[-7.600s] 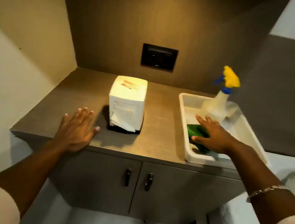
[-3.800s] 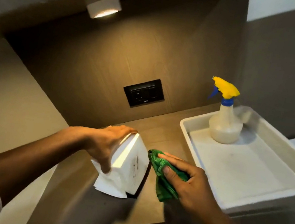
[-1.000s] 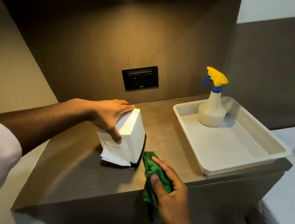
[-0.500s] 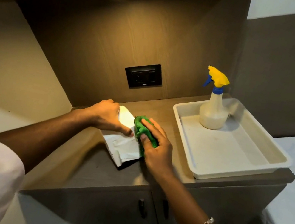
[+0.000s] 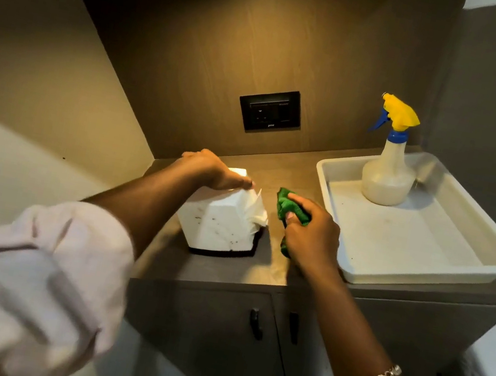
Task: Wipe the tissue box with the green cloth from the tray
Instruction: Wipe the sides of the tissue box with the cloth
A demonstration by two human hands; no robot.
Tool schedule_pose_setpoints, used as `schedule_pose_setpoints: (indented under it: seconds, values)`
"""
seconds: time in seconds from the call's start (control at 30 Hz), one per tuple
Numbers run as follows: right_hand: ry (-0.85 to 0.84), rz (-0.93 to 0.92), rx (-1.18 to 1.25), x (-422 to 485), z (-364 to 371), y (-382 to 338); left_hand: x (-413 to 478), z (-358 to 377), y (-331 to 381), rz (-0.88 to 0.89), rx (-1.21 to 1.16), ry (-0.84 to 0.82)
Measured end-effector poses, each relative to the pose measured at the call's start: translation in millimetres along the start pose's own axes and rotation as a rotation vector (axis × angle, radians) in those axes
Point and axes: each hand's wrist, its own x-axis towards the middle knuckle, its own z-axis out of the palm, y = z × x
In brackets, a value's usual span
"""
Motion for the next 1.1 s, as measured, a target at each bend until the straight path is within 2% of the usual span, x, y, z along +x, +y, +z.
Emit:
schedule_pose_setpoints:
  seconds: [0.17, 0.3, 0.4, 0.5, 0.6, 0.7, 0.83, 0.93, 1.0, 1.1]
  values:
    - [0.062, 0.051, 0.308, -52.3, 33.7, 3.5, -7.3, -7.1, 15.3, -0.017, 0.082, -0.243]
    - [0.097, 0.048, 0.37, -81.5, 57.6, 12.4, -8.9, -14.2, 7.2, 0.042, 0.107, -0.291]
    - [0.143, 0.05, 0.368, -89.1, 69.3, 13.1, 6.8, -13.6, -14.4, 0.281, 0.271, -0.235]
    - [0.192, 0.045, 0.337, -92.8, 78.7, 8.6, 23.2, -7.3, -48.1, 0.656, 0.408, -0.122]
    - [0.27, 0.056, 0.322, -95.4, 91.2, 1.0, 37.8, 2.9, -69.4, 1.046, 0.407, -0.03]
    - [0.385, 0.084, 0.31, -95.3, 107.8, -5.6, 49.1, 12.6, -69.5, 1.295, 0.345, 0.049]
    - [0.49, 0.114, 0.235, -107.1, 148.3, -14.1, 61.4, 20.9, -65.4, 1.494, 0.279, 0.116]
    - [0.467, 0.089, 0.22, -125.8, 178.4, -15.2, 71.0, 19.9, -59.9, 1.571, 0.311, 0.172]
    - [0.48, 0.074, 0.259, -130.3, 179.2, -14.5, 73.7, 19.0, -55.7, 1.613, 0.316, 0.137]
    - [0.593, 0.082, 0.269, -114.0, 158.8, -18.6, 77.1, 19.9, -54.6, 1.645, 0.249, 0.063]
